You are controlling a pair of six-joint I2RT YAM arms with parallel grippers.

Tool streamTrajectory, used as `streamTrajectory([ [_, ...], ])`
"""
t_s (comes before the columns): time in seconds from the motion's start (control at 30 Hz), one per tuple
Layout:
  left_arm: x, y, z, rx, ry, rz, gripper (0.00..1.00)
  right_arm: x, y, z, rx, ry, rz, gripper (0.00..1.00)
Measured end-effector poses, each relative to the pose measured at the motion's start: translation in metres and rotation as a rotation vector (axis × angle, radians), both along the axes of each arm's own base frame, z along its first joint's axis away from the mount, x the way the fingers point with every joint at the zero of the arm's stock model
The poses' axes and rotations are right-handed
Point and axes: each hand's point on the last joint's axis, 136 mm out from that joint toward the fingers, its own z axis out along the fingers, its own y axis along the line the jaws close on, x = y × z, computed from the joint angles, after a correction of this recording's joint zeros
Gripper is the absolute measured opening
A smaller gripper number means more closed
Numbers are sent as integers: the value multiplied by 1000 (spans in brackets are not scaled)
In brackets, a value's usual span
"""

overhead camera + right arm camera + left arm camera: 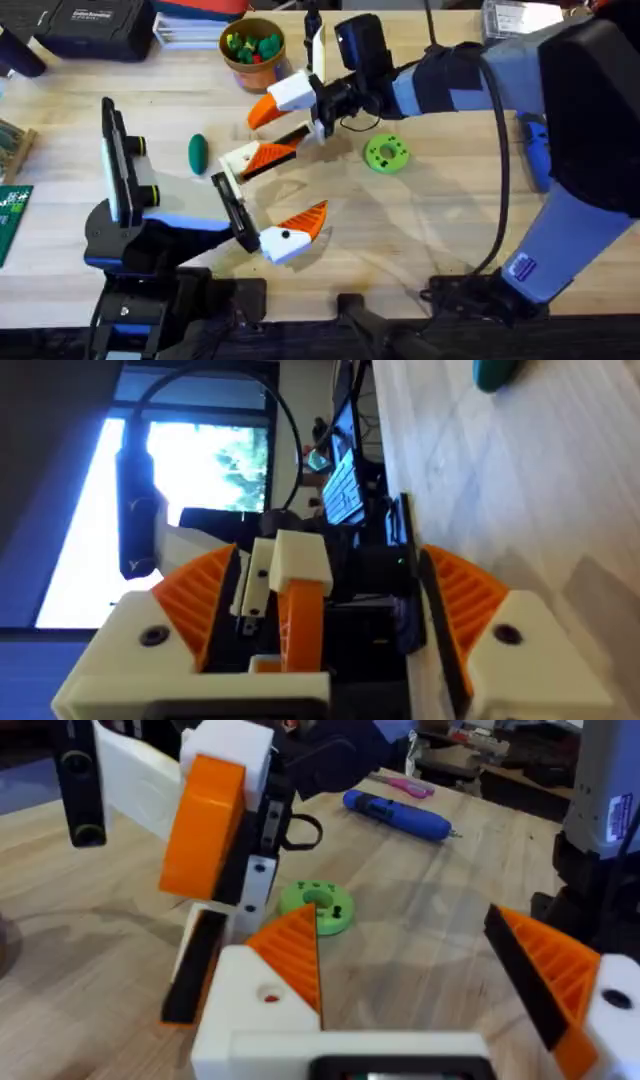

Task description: Pick up the gripper from the table and insert it into the empty holder that is missing its gripper. Then pick up a screw, insert it into the mounting hole, and use the screwdriver to tighten it. Finally, clean up the table by picking up the vegetable and placing it into the bucket.

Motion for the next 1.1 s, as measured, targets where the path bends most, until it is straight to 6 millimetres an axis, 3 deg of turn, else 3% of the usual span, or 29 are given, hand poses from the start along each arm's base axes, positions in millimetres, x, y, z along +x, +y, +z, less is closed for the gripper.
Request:
streamTrajectory([
  [0.17, 0, 0, 0, 0, 0, 0, 985, 30, -2, 7, 39, -157, -90, 993],
  [0.2, 0, 0, 0, 0, 0, 0, 985, 40, -4, 10, 41, -184, -117, 993],
  [0.23, 0, 0, 0, 0, 0, 0, 986, 71, -15, 22, 45, -262, -199, 993],
  [0.33, 0, 0, 0, 0, 0, 0, 986, 97, -27, 36, 34, -315, -265, 993],
  [0.47, 0, 0, 0, 0, 0, 0, 986, 108, -41, 47, -53, -325, -316, 993],
  [0.57, 0, 0, 0, 0, 0, 0, 986, 97, -53, 48, -185, -333, -317, 994],
  [0.67, 0, 0, 0, 0, 0, 0, 986, 74, -68, 61, -290, -412, -263, 994],
  [0.83, 0, 0, 0, 0, 0, 0, 986, 10, -101, 97, -344, -626, -77, 994],
  [0.97, 0, 0, 0, 0, 0, 0, 985, -33, -122, 112, -329, -749, 53, 995],
  [1.1, 0, 0, 0, 0, 0, 0, 985, -44, -127, 115, -303, -838, 115, 995],
])
